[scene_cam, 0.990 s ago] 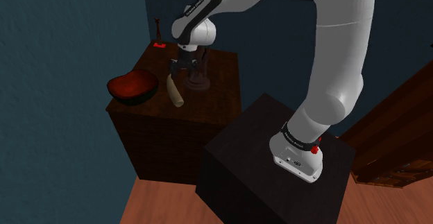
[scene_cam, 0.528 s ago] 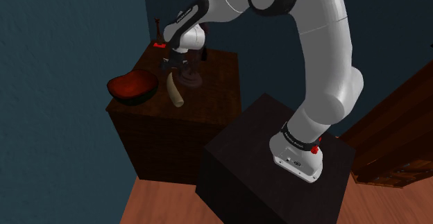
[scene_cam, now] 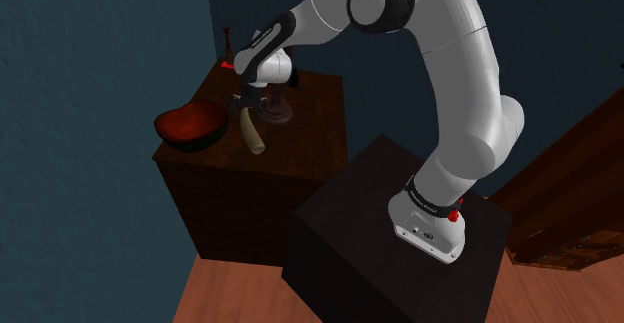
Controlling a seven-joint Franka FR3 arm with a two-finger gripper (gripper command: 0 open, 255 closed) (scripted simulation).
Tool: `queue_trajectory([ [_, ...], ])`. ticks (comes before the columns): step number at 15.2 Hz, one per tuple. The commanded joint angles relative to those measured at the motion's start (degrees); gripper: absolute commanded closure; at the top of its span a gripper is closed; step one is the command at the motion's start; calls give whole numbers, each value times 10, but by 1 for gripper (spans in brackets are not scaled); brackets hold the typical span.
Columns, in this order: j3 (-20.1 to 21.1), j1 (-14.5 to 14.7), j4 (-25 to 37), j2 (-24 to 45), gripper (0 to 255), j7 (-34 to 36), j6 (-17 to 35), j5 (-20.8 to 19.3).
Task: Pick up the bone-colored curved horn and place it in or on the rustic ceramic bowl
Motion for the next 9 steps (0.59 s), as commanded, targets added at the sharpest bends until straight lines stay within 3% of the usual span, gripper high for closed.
queue_trajectory([
  [1, 0, -2, 3, 13, 0, 0, -13, 0],
  [7, 0, -3, 3, 13, 0, 1, -13, 0],
  [8, 0, -4, 2, 13, 255, 0, -13, 0],
  [9, 0, -3, 2, 12, 255, 0, -14, 0],
])
